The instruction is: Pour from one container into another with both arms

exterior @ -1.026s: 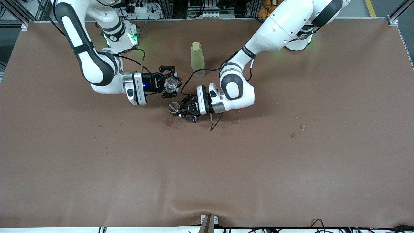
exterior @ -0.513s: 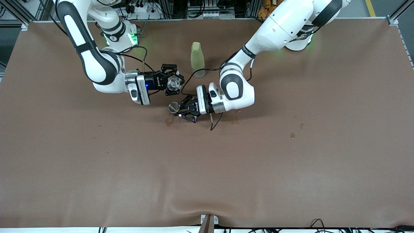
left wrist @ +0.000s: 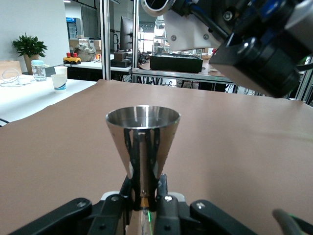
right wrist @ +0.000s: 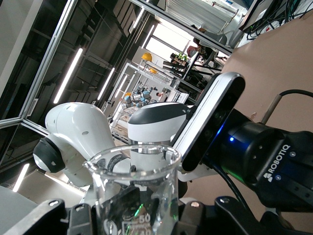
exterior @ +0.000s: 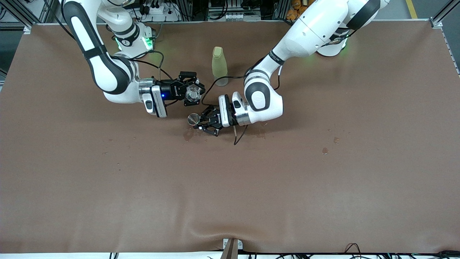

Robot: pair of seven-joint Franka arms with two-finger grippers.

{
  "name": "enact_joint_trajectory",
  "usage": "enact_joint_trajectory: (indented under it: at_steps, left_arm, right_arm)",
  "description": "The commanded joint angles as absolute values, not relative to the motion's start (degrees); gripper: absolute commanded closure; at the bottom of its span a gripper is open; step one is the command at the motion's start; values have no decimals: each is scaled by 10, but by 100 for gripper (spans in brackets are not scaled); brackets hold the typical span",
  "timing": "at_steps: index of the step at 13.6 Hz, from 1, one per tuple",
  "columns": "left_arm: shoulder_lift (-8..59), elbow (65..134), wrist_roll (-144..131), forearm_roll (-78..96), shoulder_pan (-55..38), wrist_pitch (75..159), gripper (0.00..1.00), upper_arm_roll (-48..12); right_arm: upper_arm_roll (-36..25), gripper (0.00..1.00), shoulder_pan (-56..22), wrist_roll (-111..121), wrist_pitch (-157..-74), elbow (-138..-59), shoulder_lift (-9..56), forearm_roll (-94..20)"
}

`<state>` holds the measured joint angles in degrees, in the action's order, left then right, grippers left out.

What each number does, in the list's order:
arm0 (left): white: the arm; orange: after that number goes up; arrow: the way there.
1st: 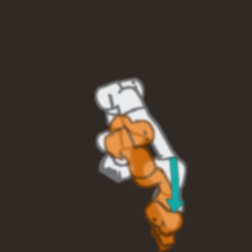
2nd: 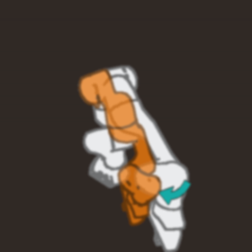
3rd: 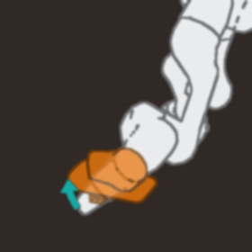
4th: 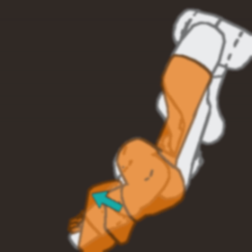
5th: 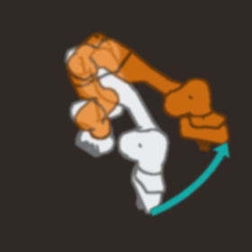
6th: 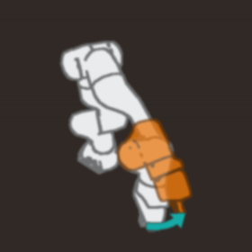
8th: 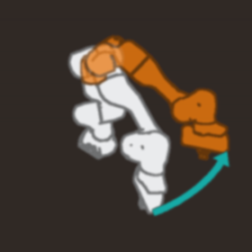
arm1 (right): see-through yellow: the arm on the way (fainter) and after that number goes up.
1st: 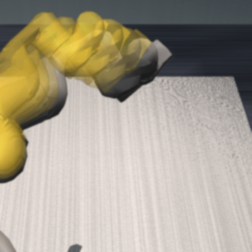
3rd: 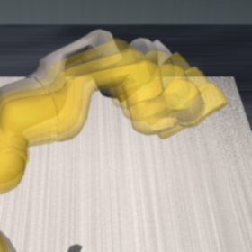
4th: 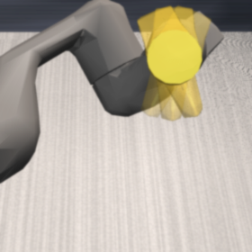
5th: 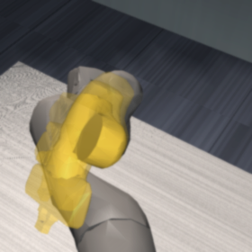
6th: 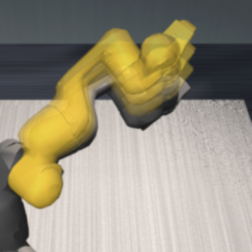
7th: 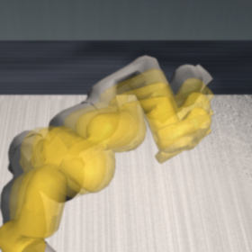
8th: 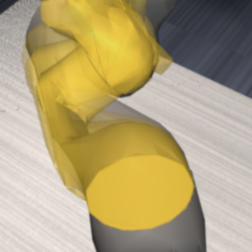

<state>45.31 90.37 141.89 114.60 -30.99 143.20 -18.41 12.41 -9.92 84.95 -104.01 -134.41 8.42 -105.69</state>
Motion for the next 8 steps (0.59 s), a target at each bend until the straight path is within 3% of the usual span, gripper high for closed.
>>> enact_joint_trajectory:
  at_steps: [1, 8]
  left_arm:
    - [451, 904, 1430, 1165, -310, 1438, 100, -187]
    - [449, 904, 1430, 1165, -310, 1438, 100, -187]
  right_arm:
    - [127, 100, -98, 832, -1043, -1358, 62, -1077]
    - [127, 100, -98, 764, -1044, -1359, 62, -1078]
